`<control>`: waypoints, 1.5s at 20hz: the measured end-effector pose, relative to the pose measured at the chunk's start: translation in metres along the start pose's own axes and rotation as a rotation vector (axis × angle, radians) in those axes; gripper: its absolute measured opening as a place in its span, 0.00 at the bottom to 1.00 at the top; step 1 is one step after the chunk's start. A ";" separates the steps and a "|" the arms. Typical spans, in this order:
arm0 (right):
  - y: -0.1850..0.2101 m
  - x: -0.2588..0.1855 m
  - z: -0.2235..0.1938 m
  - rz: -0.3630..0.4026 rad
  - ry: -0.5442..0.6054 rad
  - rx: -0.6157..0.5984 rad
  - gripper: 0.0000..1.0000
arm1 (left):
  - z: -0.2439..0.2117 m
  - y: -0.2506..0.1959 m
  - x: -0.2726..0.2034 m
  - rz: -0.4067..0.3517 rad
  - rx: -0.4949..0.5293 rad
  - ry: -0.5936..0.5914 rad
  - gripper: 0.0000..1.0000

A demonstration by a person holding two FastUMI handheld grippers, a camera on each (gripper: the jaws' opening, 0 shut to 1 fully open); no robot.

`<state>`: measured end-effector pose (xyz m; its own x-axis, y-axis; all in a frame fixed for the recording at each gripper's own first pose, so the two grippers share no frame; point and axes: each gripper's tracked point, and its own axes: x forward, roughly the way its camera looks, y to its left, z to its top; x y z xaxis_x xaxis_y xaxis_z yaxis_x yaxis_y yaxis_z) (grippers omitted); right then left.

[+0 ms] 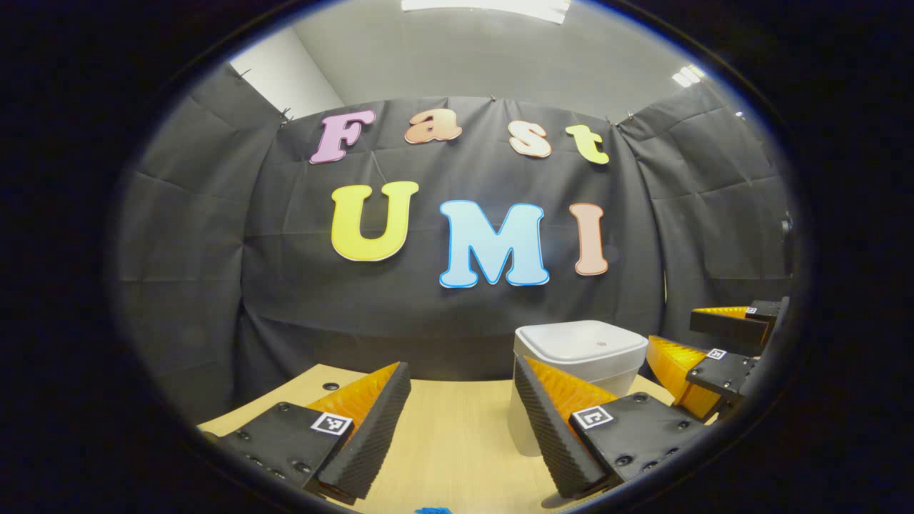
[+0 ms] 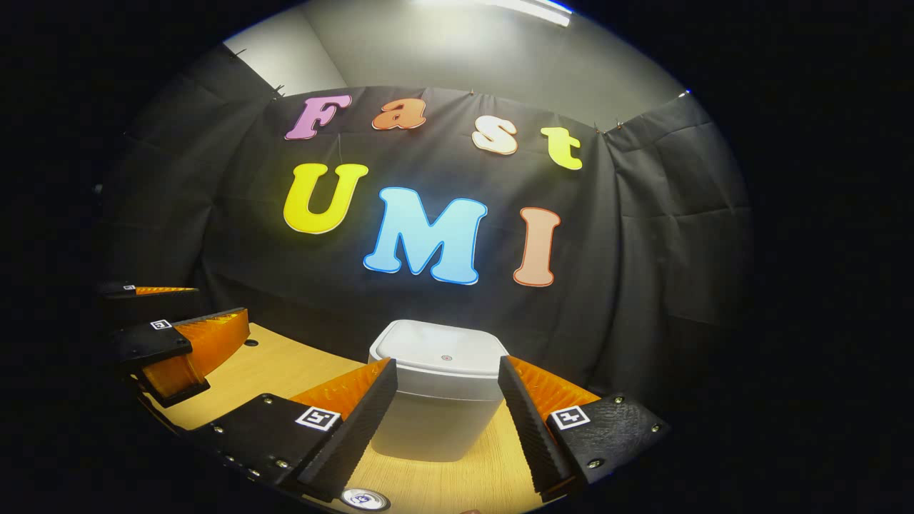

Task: Press the lid of the desktop garbage bin to open it, pick up the crumpled paper on the desktop and throw it into the bin, then pick up the pop can on the desktop and drop it into the bin, and finally close the garbage bin lid.

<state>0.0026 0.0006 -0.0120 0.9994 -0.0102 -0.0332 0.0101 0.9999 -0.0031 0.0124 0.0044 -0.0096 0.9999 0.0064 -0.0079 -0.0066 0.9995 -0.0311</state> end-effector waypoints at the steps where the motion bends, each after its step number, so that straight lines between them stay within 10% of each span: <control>1: 0.002 0.001 -0.001 0.004 0.004 -0.001 0.90 | 0.001 0.002 0.000 0.002 -0.002 -0.001 0.94; 15: 0.008 0.008 -0.011 0.020 0.037 0.022 0.30 | 0.002 0.003 0.003 0.000 0.027 -0.009 1.00; 19: 0.004 0.008 -0.017 -0.005 0.060 0.024 0.28 | 0.004 0.004 0.003 0.005 0.031 -0.010 1.00; 21: 0.004 0.010 -0.017 -0.001 0.049 0.040 0.01 | 0.003 0.005 0.004 0.007 0.033 -0.010 0.96; 30: 0.011 0.013 -0.037 0.052 0.129 0.130 0.00 | 0.005 0.003 0.003 0.013 0.038 -0.018 1.00</control>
<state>0.0145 0.0118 -0.0496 0.9862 0.0498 -0.1577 -0.0291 0.9910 0.1310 0.0150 0.0079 -0.0048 0.9998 0.0194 0.0095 -0.0195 0.9998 0.0065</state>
